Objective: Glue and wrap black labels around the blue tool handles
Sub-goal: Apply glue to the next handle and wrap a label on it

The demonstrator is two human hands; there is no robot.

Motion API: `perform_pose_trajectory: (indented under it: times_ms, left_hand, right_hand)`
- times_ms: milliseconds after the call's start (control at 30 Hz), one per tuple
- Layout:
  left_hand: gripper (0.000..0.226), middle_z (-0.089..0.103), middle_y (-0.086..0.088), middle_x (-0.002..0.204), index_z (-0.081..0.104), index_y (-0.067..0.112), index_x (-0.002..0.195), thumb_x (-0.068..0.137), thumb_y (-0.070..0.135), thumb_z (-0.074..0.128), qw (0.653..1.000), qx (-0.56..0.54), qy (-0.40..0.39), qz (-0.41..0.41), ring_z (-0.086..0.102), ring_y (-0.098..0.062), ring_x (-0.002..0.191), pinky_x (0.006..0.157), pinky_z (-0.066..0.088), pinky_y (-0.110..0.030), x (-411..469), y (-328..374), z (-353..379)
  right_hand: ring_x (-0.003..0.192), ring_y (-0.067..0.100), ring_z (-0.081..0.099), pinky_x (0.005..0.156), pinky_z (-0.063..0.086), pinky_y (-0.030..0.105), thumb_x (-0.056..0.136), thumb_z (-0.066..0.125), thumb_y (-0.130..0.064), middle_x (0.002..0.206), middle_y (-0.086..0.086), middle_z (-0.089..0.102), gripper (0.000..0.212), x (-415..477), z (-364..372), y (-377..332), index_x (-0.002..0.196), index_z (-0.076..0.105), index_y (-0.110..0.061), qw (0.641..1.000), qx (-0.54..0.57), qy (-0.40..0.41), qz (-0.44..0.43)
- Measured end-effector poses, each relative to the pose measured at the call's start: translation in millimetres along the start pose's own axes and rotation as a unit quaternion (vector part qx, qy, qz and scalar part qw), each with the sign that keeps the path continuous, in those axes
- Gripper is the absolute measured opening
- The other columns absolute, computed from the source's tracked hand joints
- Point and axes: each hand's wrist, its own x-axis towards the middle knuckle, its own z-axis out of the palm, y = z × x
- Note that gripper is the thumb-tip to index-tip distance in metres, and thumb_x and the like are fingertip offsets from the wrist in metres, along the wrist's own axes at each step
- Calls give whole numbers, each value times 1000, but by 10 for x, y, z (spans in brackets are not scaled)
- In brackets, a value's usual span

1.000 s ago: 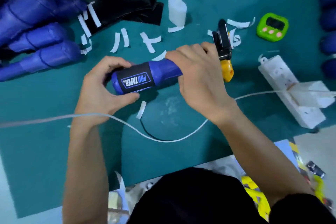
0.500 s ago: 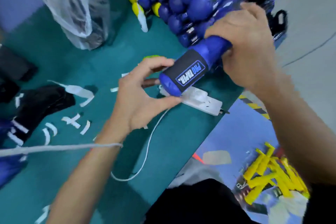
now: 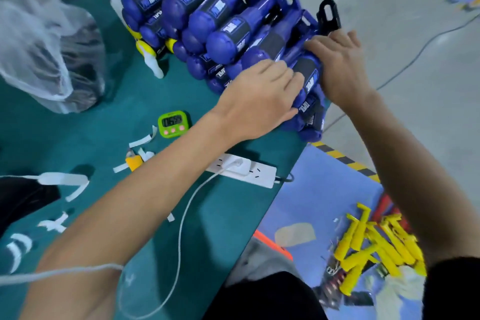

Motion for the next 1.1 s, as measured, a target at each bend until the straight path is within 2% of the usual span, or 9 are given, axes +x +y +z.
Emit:
perform_pose_trajectory:
  times_ms: [167,267,333,433,533,600,700,833,1100]
  left_hand:
    - [43,74,-5,112,73,9,122,93,41,67,992,109,-11,59,67,-21,119,112,47,-37,-110,102,238]
    - [52,75,-5,110,74,8,123,95,51,66,993,109,-8,45,69,-22,114,113,45,-39,-130,136,310]
    - [54,75,-7,107,74,6,122,98,53,62,993,113,-10,35,69,-24,112,114,45,-41,-138,139,334]
    - [52,74,-9,108,72,4,123,103,50,58,994,106,-9,26,69,-26,112,116,45,-43,-164,156,362]
    - [50,74,-9,111,71,5,125,105,48,56,994,112,0,18,69,-26,112,115,45,-42,-181,171,375]
    - [48,73,-10,115,71,5,126,106,45,56,994,109,6,17,68,-26,114,114,46,-42,-195,175,378]
    - [38,72,-10,125,71,5,129,104,33,62,995,92,29,10,68,-27,120,111,49,-43,-226,166,347]
    - [36,70,-8,135,72,7,132,101,26,68,995,60,70,-34,65,-27,129,112,48,-43,-343,109,217]
    - [34,72,-6,132,73,6,128,97,19,74,976,-35,101,-191,60,-27,127,112,45,-45,-807,-180,-124]
  right_hand:
    - [86,38,59,83,50,45,92,58,-9,125,7,72,32,-96,189,66,123,69,-7,996,63,-26,62]
    - [98,37,62,91,50,41,81,63,2,128,0,71,44,-143,247,97,121,72,-13,982,114,-27,151]
    - [109,28,63,97,50,36,76,61,4,128,-8,70,52,-159,260,103,121,73,-20,964,159,-27,212]
    - [128,14,55,110,43,27,72,51,6,136,-9,65,62,-215,291,21,124,72,-20,908,223,43,352]
    - [137,17,54,117,40,38,76,46,1,142,2,63,58,-285,346,-190,126,70,-13,807,349,98,466]
    - [136,16,54,117,40,41,86,46,-7,144,2,62,51,-287,358,-278,133,67,-14,782,391,97,476]
    - [144,12,46,121,35,37,97,49,-25,153,3,54,47,-298,338,-280,142,61,-17,794,382,70,469]
    - [146,-7,35,119,26,14,98,47,-37,162,-4,42,55,-336,316,-269,151,52,-20,822,355,43,444]
    - [155,10,29,124,26,24,97,49,-31,163,4,41,53,-318,145,-475,148,55,-19,845,342,95,401]
